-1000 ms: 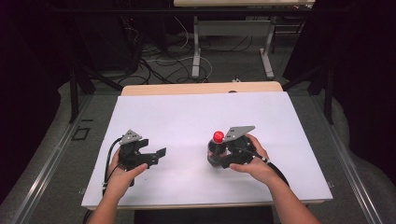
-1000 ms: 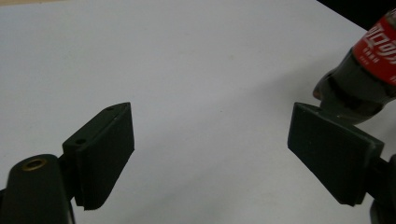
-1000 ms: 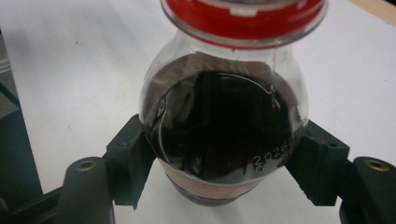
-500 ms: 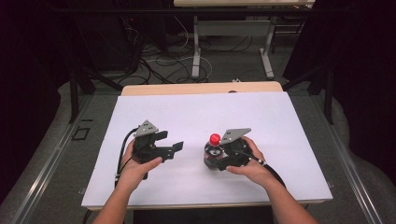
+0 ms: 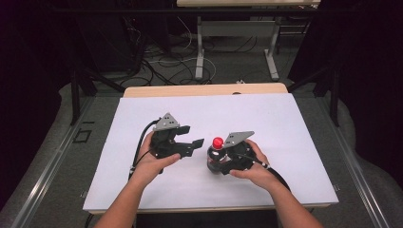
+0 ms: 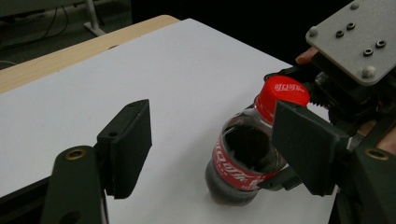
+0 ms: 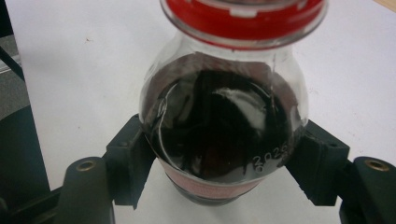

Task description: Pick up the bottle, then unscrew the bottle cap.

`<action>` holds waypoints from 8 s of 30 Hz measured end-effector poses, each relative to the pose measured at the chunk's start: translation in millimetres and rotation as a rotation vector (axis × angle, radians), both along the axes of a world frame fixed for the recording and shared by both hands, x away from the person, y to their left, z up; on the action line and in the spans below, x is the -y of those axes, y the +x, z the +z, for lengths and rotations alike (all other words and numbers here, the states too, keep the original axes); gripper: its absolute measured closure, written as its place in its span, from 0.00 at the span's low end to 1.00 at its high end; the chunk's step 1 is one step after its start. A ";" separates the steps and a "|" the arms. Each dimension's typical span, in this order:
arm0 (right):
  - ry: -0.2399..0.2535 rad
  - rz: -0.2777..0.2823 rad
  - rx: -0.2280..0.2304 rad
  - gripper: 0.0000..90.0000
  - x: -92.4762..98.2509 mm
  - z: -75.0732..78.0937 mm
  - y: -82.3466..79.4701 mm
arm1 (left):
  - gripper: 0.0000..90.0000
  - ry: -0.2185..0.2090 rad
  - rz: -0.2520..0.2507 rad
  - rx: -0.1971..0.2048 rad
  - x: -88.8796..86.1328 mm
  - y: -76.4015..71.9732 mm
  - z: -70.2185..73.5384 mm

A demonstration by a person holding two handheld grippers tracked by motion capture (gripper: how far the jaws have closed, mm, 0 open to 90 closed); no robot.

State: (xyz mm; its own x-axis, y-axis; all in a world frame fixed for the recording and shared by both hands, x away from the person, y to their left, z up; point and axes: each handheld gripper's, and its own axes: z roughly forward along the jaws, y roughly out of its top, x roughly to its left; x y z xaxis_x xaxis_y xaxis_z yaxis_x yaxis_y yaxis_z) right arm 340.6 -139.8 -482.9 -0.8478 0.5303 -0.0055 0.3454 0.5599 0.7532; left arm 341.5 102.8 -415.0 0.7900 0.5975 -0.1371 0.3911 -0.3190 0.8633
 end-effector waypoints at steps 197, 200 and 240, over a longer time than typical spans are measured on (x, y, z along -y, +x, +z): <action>0.125 -0.021 -0.001 0.34 -16.5 0.9 -7.4 | 0.68 0.069 0.086 -0.251 46.3 8.4 19.8; 0.122 -0.022 -0.007 0.34 -16.8 0.4 -7.5 | 0.68 0.083 0.147 -0.265 50.0 5.6 20.3; 0.138 0.007 -0.009 0.34 -15.4 2.4 -7.0 | 0.69 0.058 -0.060 -0.160 40.8 12.8 18.0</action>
State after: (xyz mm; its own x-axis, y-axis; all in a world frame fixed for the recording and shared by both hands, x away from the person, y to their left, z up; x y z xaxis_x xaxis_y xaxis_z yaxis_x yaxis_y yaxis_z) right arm 333.5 -124.4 -480.5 -0.8510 0.5198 0.0747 0.3488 0.4531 0.8204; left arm 354.3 62.0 -397.0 0.7955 0.5605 -0.2305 0.5008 -0.3938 0.7708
